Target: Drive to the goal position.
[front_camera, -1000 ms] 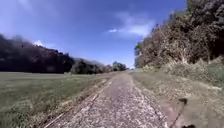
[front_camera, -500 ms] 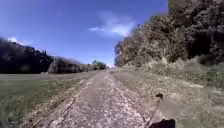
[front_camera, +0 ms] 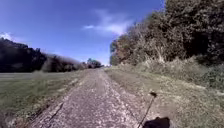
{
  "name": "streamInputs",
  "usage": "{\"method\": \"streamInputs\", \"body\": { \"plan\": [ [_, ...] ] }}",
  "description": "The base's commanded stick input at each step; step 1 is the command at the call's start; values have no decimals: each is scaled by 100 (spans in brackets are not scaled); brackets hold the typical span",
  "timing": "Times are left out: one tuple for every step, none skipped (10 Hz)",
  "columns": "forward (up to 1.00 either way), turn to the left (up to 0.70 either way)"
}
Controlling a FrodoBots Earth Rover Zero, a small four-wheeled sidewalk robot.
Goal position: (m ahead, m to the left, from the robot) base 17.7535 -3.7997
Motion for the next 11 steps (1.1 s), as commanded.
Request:
{"method": "streamInputs", "body": {
  "plan": [
    [50, 27],
    [50, 50],
    [50, 48],
    [50, 28],
    [50, 0],
    [50, 0],
    [50, 0],
    [50, 0],
    [50, 0],
    [50, 0],
    [50, 0]
  ]
}}
